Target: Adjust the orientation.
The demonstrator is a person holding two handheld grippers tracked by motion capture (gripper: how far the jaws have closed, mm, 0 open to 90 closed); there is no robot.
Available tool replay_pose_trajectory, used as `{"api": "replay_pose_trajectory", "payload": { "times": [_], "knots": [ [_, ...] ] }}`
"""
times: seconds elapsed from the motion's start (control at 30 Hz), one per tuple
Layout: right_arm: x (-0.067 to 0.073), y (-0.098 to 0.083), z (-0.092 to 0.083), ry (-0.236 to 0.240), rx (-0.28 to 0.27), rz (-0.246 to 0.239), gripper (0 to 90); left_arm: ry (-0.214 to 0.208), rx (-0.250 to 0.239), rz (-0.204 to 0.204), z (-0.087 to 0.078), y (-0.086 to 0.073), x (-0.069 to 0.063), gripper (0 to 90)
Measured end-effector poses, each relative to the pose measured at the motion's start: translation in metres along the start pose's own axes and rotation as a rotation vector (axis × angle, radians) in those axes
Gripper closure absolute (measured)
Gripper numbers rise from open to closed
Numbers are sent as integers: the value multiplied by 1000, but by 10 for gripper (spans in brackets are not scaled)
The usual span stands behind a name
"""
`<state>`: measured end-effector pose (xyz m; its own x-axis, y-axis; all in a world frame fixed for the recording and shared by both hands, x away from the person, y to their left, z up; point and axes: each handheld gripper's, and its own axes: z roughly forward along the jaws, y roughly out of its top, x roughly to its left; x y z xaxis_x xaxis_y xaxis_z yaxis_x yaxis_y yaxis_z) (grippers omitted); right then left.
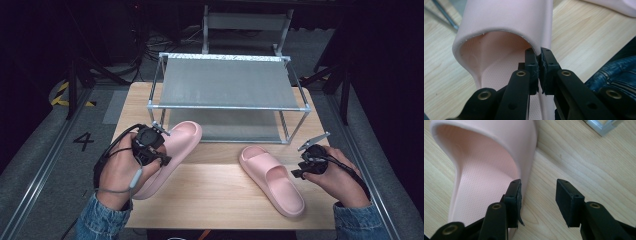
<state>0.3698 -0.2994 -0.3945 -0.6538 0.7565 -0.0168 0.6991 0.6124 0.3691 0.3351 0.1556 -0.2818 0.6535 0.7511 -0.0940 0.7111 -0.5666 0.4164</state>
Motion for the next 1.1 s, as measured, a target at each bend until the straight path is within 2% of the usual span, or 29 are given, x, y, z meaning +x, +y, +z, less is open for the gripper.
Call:
{"api": "replay_pose_trajectory", "payload": {
  "times": [0.2, 0.47, 0.57, 0.77, 1.0, 1.1],
  "knots": [
    [-5, -8, -3, 5, -9, 22, 566, -2, -15, 44, -10, 22, -11, 857],
    [-13, -16, -8, 21, -35, 39, 566, -6, -30, 70, -21, 47, -26, 857],
    [-15, -18, -9, 32, -44, 41, 566, 13, -28, 70, -24, 59, -32, 857],
    [-19, -19, -11, 56, -70, 43, 568, 18, -43, 53, -31, 80, -35, 857],
    [-25, -24, -15, 63, -95, 59, 573, 47, -55, 28, -35, 106, -29, 857],
    [-25, -25, -13, 63, -83, 64, 574, 47, -60, 17, -34, 114, -27, 857]
  ]
}}
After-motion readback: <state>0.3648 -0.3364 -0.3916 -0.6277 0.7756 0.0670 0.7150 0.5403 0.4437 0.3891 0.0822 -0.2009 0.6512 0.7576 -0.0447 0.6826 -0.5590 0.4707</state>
